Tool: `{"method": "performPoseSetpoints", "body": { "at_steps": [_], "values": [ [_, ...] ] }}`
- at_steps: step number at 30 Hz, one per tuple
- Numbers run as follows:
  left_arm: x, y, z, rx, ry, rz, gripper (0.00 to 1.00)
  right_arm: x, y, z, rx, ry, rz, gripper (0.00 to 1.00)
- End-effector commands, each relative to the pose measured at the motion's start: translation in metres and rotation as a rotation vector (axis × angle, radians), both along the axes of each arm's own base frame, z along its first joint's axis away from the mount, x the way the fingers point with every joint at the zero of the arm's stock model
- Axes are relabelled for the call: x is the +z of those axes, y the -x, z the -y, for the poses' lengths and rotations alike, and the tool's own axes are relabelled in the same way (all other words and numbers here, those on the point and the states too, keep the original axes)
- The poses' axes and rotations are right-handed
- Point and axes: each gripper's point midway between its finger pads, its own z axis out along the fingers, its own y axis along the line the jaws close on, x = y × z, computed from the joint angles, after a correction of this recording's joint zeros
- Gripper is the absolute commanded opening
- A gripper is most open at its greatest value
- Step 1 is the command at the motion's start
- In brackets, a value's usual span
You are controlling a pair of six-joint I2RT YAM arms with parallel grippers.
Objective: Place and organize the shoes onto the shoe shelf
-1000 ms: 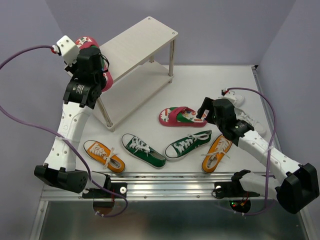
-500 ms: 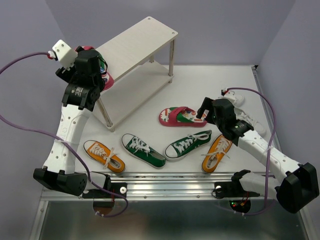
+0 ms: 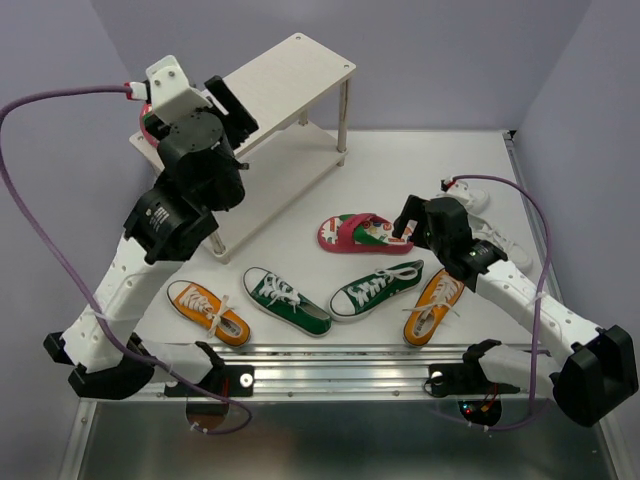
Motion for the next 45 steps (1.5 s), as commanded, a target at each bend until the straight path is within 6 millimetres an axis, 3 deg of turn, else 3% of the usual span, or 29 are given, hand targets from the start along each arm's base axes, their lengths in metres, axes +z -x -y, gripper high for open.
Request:
{"method": "performPoseSetpoints", "body": {
  "at_steps": [1,2,3,6,11,12,15,18,20,24,26,29,30,31,36,40,43,44,45],
  "values": [
    [0.011,0.018,0.041,0.009,-0.108,-0.026,0.79,0.020,-0.009,-0.001,0.001,-0.013,0.063,1.00],
    [0.005,0.018,0.059,-0.014,-0.136,-0.044,0.79,0.021,-0.009,-0.001,0.002,-0.013,0.064,1.00],
    [-0.006,0.020,0.091,-0.058,-0.178,-0.070,0.79,0.021,-0.009,-0.001,0.001,-0.013,0.063,1.00],
    [-0.038,0.012,0.146,-0.186,-0.198,-0.121,0.79,0.023,-0.005,0.004,-0.021,-0.020,0.078,1.00],
    [-0.102,0.002,0.216,-0.417,-0.203,-0.230,0.79,0.028,0.002,0.018,-0.084,-0.026,0.112,1.00],
    [-0.126,-0.001,0.227,-0.437,-0.228,-0.270,0.79,0.032,0.004,0.021,-0.091,-0.033,0.125,1.00],
    [-0.166,-0.001,0.248,-0.499,-0.236,-0.346,0.79,0.030,0.007,0.024,-0.096,-0.027,0.130,1.00],
    [-0.207,0.002,0.250,-0.495,-0.271,-0.434,0.79,0.019,0.006,0.017,-0.047,-0.001,0.094,1.00],
    [-0.220,0.005,0.249,-0.502,-0.280,-0.459,0.79,0.011,0.005,0.008,0.025,0.030,0.064,1.00],
    [-0.237,0.010,0.244,-0.511,-0.279,-0.496,0.79,-0.004,0.001,-0.036,0.273,0.018,0.012,1.00],
    [-0.229,0.008,0.241,-0.545,-0.232,-0.483,0.79,-0.018,-0.005,-0.047,0.326,0.035,-0.033,1.00],
    [-0.194,0.006,0.223,-0.566,-0.191,-0.407,0.79,-0.018,-0.012,-0.075,0.453,0.040,-0.016,1.00],
    [-0.182,0.005,0.220,-0.573,-0.171,-0.377,0.79,-0.031,-0.015,-0.081,0.474,0.064,-0.041,1.00],
    [-0.164,0.005,0.205,-0.567,-0.157,-0.339,0.79,-0.026,-0.018,-0.092,0.514,0.087,-0.023,1.00],
    [-0.115,0.013,0.171,-0.576,-0.115,-0.229,0.79,-0.051,-0.038,-0.097,0.527,0.237,-0.053,0.99],
    [-0.096,0.016,0.151,-0.575,-0.131,-0.201,0.82,-0.075,-0.039,-0.107,0.580,0.263,-0.107,0.97],
    [-0.085,0.017,0.125,-0.526,-0.137,-0.203,0.82,-0.085,-0.038,-0.114,0.612,0.251,-0.134,0.83],
    [-0.082,0.018,0.118,-0.513,-0.136,-0.201,0.82,-0.089,-0.038,-0.113,0.606,0.256,-0.144,0.71],
    [-0.078,0.019,0.112,-0.503,-0.132,-0.192,0.82,-0.092,-0.038,-0.112,0.605,0.258,-0.149,0.65]
  ]
}}
